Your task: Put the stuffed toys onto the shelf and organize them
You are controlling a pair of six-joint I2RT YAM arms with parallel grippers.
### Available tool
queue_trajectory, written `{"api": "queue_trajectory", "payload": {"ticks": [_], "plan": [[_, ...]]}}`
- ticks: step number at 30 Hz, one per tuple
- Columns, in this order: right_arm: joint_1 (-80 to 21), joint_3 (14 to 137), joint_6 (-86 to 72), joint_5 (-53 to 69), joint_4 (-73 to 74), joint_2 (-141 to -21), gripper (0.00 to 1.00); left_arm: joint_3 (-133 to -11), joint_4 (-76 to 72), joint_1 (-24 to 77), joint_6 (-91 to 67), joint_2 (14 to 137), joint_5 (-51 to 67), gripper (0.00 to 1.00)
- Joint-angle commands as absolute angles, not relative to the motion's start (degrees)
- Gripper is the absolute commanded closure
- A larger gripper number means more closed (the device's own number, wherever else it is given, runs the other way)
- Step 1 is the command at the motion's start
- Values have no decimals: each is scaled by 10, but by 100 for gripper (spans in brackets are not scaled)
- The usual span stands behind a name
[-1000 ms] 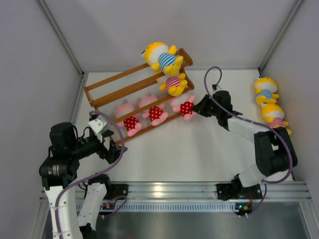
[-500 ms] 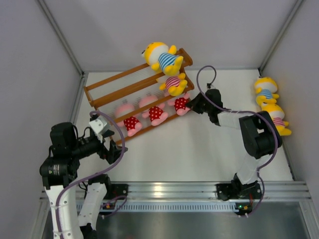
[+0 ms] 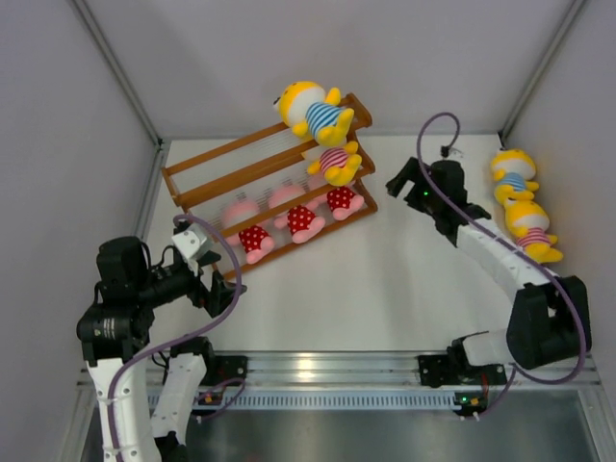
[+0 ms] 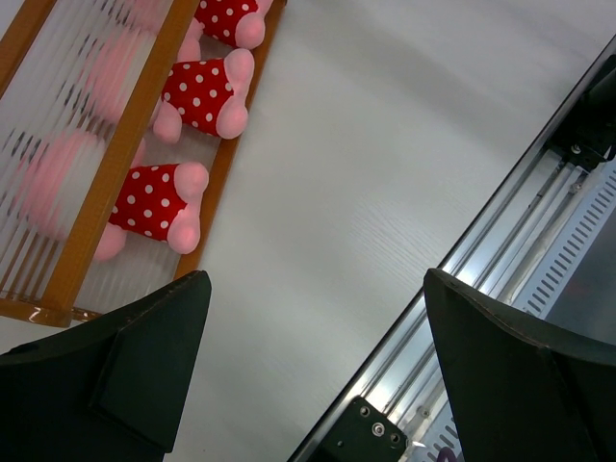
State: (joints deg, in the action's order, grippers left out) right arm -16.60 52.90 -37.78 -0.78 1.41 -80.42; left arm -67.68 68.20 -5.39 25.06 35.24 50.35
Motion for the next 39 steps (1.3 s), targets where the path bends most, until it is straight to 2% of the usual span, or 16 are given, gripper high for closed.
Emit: {"api": "queue_trajectory", "payload": {"ticks": [1, 4, 8, 11, 14, 20, 22, 24, 25, 26, 28, 29, 34, 39], "plan": [[-77, 578, -342, -166, 198, -753, 1, -673, 679, -59, 258, 350, 519, 2], [67, 565, -366, -150, 234, -722, 1, -673, 679, -59, 258, 350, 519, 2], [260, 506, -407, -101, 208, -690, 1, -674, 679, -59, 258, 350, 518, 2], [347, 470, -433, -73, 169, -688, 1, -675, 679, -58, 258, 349, 517, 2], [386, 461, -436, -60, 149, -714, 1, -674, 679, -59, 258, 350, 516, 2], [403, 475, -412, -28, 97, -805, 3, -675, 679, -60, 258, 352, 510, 2], [411, 478, -406, -21, 80, -829, 13, -674, 679, -60, 258, 352, 501, 2], [422, 479, -396, -8, 67, -838, 35, -675, 679, -59, 257, 353, 488, 2], [424, 478, -393, -4, 64, -838, 49, -675, 679, -59, 258, 353, 483, 2], [425, 479, -383, -4, 68, -835, 74, -675, 679, -60, 258, 354, 476, 2], [425, 476, -379, 23, 76, -808, 95, -675, 679, -60, 258, 356, 460, 2], [425, 467, -380, 31, 84, -793, 100, -676, 678, -60, 254, 356, 453, 2], [395, 435, -374, 36, 129, -615, 100, -692, 679, -61, 234, 383, 403, 6], [278, 448, -371, 18, 206, -482, 100, -715, 679, -60, 241, 414, 431, 3]]}}
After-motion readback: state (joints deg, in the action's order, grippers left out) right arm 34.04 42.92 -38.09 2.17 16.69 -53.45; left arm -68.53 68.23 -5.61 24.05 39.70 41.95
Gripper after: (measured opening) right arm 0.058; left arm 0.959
